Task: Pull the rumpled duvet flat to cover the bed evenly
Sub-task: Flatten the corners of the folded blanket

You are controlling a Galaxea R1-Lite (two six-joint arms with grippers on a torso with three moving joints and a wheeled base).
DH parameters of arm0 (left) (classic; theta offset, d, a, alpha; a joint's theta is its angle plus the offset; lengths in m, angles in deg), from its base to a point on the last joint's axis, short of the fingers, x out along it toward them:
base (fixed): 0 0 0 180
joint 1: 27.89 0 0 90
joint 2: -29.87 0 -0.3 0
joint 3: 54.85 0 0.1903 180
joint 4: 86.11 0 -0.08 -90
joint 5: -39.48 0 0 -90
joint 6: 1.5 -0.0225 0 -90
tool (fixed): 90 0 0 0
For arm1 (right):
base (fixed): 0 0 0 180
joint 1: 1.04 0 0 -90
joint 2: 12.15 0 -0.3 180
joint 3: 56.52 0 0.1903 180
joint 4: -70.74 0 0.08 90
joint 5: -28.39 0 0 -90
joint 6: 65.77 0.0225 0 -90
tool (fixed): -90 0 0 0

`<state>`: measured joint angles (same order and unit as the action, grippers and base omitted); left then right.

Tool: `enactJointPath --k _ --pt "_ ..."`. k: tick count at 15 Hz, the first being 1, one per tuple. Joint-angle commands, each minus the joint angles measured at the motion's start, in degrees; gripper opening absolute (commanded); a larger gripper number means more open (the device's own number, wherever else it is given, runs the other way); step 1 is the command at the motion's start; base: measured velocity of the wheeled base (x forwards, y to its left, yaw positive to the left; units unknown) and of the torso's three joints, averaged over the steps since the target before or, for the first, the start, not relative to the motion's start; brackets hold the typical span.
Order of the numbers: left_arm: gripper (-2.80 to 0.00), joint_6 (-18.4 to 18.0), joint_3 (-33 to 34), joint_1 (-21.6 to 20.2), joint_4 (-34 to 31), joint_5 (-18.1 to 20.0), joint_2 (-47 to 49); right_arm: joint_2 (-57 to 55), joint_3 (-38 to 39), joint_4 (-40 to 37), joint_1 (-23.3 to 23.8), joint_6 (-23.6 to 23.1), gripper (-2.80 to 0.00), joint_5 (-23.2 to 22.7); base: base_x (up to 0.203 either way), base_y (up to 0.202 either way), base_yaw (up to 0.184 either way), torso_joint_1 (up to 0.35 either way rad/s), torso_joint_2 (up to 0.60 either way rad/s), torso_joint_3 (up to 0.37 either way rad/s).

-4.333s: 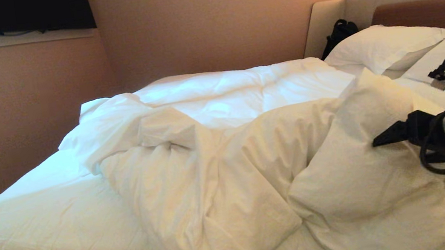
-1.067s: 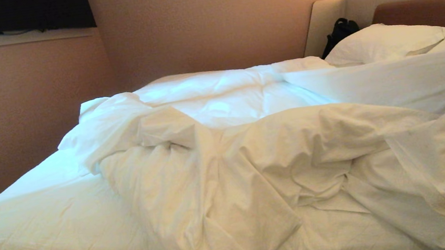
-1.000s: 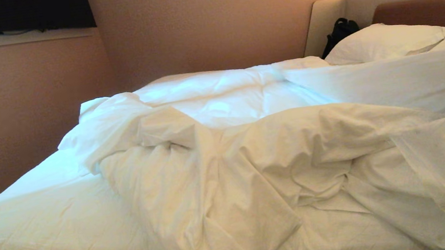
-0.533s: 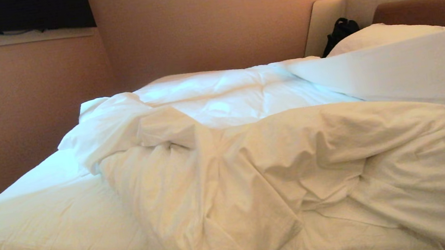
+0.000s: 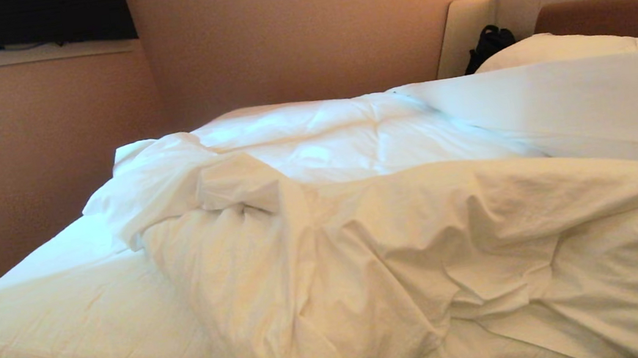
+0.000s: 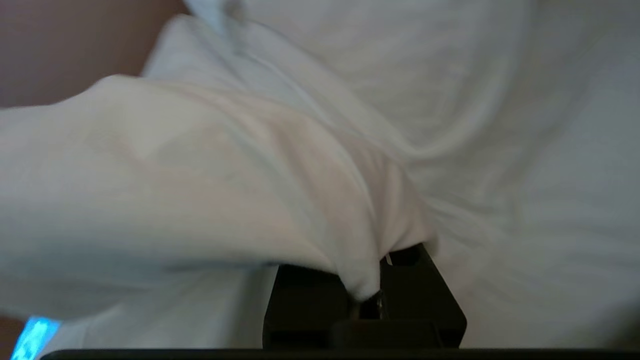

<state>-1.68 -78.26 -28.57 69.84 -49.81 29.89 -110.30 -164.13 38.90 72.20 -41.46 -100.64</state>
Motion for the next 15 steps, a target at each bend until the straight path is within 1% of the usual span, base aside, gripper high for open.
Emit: enactJointPath --k 1,6,8,10,13,15 --pt "-2.80 0.01 0.05 -0.02 -0.02 0.00 0.06 -1.43 0.75 -6.27 1.20 -4.35 -2.80 0.29 0.000 0.000 0.000 0.000 0.00 0.000" --pt "-2.80 0.01 0.05 -0.02 -0.02 0.00 -0.01 -3.19 1.02 -11.71 2.33 -8.63 -2.80 0.46 0.000 0.000 0.000 0.000 0.00 0.000" --pt "-2.80 0.01 0.02 -0.02 -0.02 0.00 0.00 -3.11 1.10 -12.98 3.89 -9.87 -2.80 0.62 0.000 0.000 0.000 0.000 0.00 0.000" --pt "-2.80 0.01 0.05 -0.02 -0.02 0.00 0.04 -3.75 1.11 -13.13 6.35 -11.42 -2.80 0.62 0.000 0.000 0.000 0.000 0.00 0.000" --pt "-2.80 0.01 0.05 -0.02 -0.02 0.00 0.06 -8.89 1.10 -13.20 11.81 -16.73 -2.80 0.62 0.000 0.000 0.000 0.000 0.00 0.000" --pt "-2.80 0.01 0.05 -0.02 -0.02 0.00 0.06 -12.57 1.02 -13.15 14.41 -19.71 -2.80 0.61 0.000 0.000 0.000 0.000 0.00 0.000"
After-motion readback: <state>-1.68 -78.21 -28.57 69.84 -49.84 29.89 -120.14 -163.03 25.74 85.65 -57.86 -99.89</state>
